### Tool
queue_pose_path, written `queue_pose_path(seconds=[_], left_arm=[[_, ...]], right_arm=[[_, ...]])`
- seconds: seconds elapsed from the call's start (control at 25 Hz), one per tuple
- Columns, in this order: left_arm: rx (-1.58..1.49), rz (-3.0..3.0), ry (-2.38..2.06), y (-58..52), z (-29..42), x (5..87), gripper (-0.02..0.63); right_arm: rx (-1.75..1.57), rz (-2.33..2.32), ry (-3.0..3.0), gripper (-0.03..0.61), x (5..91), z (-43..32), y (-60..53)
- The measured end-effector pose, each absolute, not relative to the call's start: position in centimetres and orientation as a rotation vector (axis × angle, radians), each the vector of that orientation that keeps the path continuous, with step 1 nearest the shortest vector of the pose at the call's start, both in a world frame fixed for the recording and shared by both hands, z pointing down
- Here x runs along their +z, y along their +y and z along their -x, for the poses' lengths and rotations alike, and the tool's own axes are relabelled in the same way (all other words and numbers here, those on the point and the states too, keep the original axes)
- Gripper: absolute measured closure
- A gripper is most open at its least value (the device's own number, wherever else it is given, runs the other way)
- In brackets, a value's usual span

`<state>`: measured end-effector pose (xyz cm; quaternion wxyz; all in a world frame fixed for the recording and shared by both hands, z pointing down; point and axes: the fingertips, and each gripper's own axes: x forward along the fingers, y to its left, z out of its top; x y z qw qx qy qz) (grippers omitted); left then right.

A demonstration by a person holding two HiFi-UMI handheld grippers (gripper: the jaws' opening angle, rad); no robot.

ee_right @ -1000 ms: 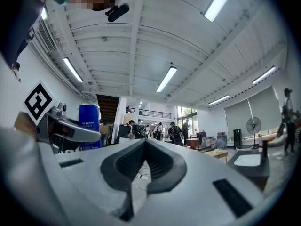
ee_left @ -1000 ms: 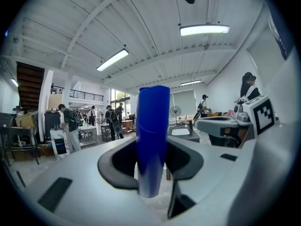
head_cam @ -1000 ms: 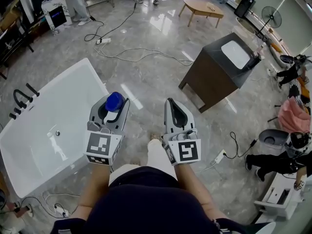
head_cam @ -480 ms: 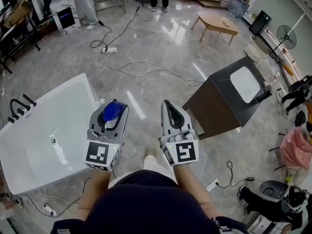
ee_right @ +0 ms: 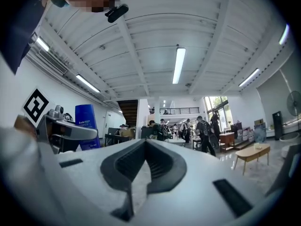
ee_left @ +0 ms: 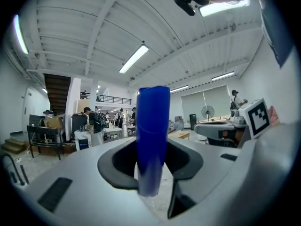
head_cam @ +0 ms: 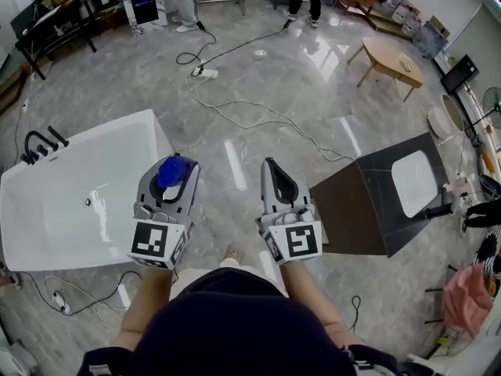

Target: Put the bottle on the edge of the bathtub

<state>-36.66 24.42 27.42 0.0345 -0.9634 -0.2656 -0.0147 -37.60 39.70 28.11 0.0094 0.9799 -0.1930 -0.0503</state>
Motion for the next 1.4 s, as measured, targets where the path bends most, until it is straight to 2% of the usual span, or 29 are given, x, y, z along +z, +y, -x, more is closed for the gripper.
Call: queue_pose_path(seconds=[0.64,0.96,1.4], left_arm=[[-0.128,2.998,-0.606,22.6,31.9,28.3,0.462],[-0.150,3.018,-0.616,21.2,23.4,30.2,0.462],[-0.125,3.005,-0.527,15.4,8.3,29.5,0.462]], right_arm=[[-0.118,-3.031,-0.825,0.578,28.6,32.0,38.3],[-0.092,-3.019,-0.753,0.578,29.4,24.0,38.7],[-0.118,-2.989,-0.768,0.578,28.2,7.4,33.7]])
